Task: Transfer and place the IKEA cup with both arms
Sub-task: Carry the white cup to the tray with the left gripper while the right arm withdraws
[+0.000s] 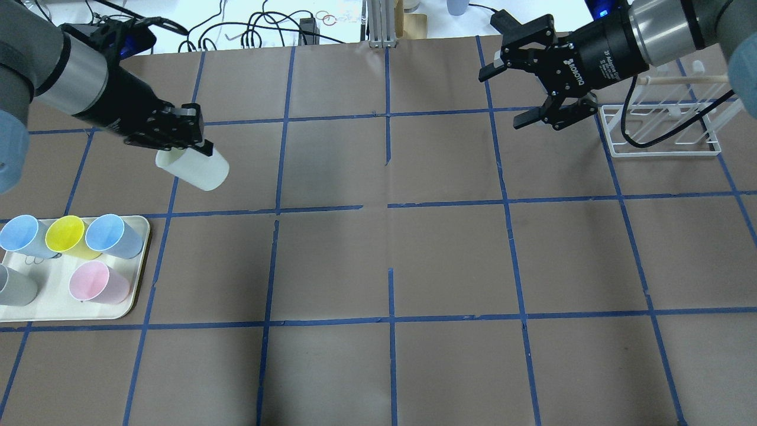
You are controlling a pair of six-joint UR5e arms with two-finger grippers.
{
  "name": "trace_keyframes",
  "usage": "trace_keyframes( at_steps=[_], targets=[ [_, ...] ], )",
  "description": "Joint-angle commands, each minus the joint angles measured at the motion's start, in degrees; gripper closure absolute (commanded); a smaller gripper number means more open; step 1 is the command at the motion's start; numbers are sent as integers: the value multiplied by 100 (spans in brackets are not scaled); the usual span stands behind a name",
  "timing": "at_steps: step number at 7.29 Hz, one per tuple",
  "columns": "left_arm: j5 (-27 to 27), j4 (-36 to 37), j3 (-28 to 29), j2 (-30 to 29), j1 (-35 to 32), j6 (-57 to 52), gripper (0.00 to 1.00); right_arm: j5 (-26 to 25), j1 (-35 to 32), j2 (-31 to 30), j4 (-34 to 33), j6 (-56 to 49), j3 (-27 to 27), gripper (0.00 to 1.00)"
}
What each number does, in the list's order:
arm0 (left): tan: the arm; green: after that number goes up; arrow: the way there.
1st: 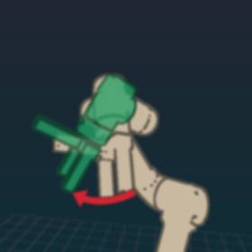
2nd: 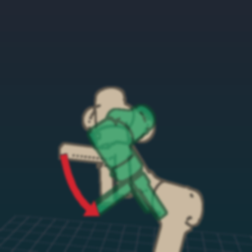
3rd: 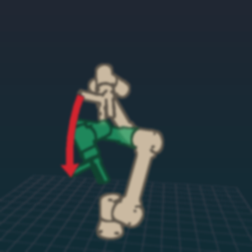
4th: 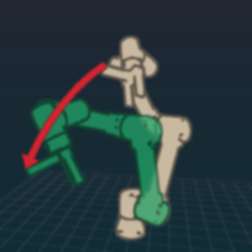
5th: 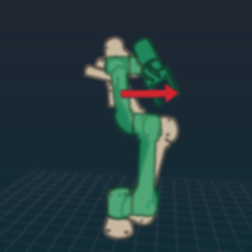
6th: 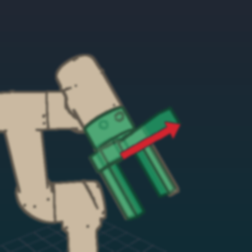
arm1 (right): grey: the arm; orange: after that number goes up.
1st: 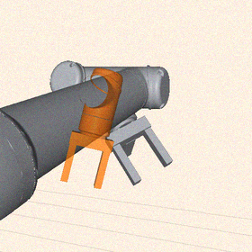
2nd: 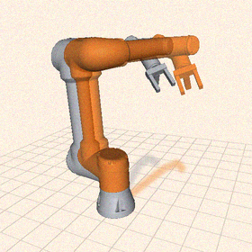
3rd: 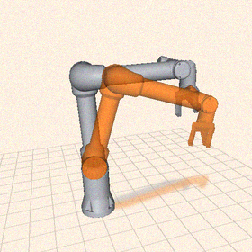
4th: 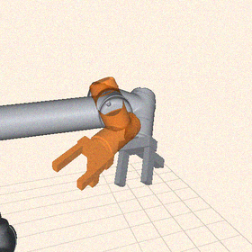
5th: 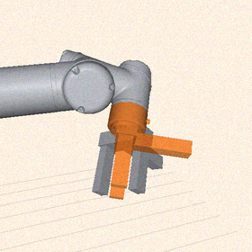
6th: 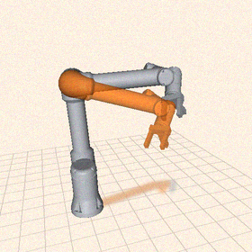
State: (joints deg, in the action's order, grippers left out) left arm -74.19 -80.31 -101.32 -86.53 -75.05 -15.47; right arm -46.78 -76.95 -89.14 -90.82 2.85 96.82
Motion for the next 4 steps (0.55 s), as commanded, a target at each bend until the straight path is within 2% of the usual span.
trace_keyframes(
  at_steps=[1,2,3,4],
  targets=[
    [-1338,-519,-89,31,926,-1599,100,-2087,-422,-252,-111,120,-40,0],
    [-1570,-564,-168,39,1453,-2939,100,-3203,-808,-244,-163,294,-153,0],
    [-1720,-547,-230,48,2041,-4145,100,-3771,-1073,-287,-155,513,-189,0],
    [-1739,-512,-378,66,2456,-5036,100,-4099,-1172,-357,-146,594,-190,0]
  ],
)
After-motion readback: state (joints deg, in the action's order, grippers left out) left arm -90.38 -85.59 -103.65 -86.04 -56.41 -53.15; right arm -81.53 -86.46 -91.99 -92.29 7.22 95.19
